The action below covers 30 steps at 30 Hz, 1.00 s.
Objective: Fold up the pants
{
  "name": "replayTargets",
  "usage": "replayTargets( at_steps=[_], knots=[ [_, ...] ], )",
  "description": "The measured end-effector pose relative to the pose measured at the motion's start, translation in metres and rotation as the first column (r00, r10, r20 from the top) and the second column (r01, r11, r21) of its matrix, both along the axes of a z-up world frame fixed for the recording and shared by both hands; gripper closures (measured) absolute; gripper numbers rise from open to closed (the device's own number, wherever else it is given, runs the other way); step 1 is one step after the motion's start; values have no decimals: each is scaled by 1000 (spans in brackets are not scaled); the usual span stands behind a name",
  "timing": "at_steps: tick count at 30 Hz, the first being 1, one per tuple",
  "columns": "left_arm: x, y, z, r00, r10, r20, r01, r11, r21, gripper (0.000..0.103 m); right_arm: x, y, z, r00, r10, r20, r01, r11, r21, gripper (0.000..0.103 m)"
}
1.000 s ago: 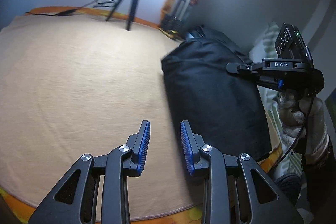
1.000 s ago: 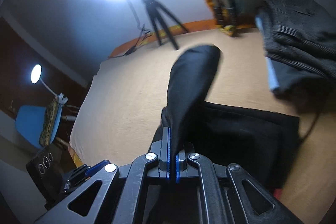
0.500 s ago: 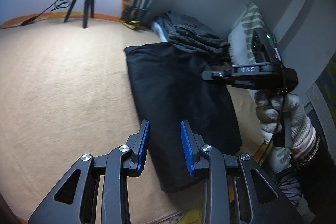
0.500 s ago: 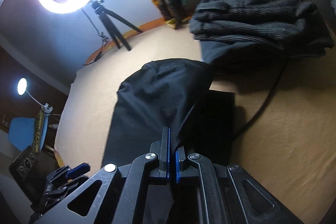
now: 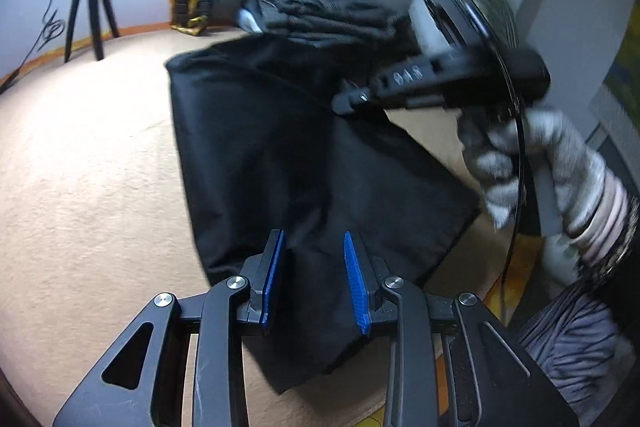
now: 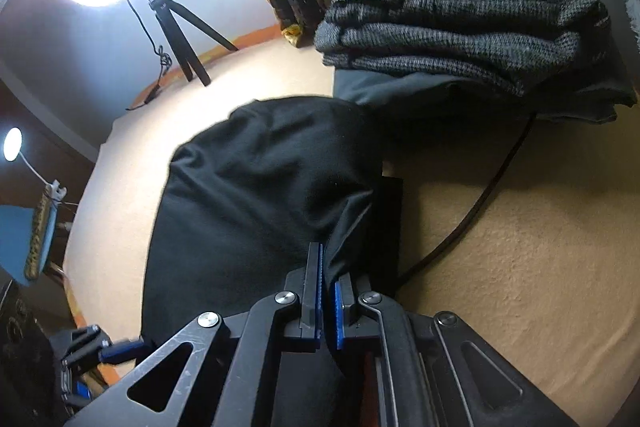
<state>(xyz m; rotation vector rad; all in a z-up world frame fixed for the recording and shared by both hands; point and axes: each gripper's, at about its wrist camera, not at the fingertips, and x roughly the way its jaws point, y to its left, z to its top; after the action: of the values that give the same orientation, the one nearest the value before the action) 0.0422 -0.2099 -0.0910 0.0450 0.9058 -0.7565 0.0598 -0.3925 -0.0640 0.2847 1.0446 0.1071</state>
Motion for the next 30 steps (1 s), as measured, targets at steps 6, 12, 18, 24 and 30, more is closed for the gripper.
replayTargets(
  at_steps=[6, 12, 18, 24, 30],
  knots=[
    [-8, -10, -4, 999, -7, 45, 5, 1000, 28, 74, -1, 0, 0, 999, -1, 38, 2, 999, -36, 101],
    [-9, 3, 22, 1000, 6, 14, -5, 998, -62, 73, -27, -7, 35, 992, -39, 119, 46, 997, -59, 78],
    [16, 17, 56, 993, 51, 108, -43, 996, -74, 73, -84, 3, 73, 973, 57, 225, -72, 995, 62, 69],
    [65, 19, 39, 992, 117, 56, -114, 992, -49, 73, -108, 29, 43, 980, 153, 125, -164, 983, 80, 66],
    [99, 14, 25, 989, 144, 43, -143, 989, -24, 73, -119, 38, 17, 974, 220, 57, -218, 975, -29, 69]
  ],
)
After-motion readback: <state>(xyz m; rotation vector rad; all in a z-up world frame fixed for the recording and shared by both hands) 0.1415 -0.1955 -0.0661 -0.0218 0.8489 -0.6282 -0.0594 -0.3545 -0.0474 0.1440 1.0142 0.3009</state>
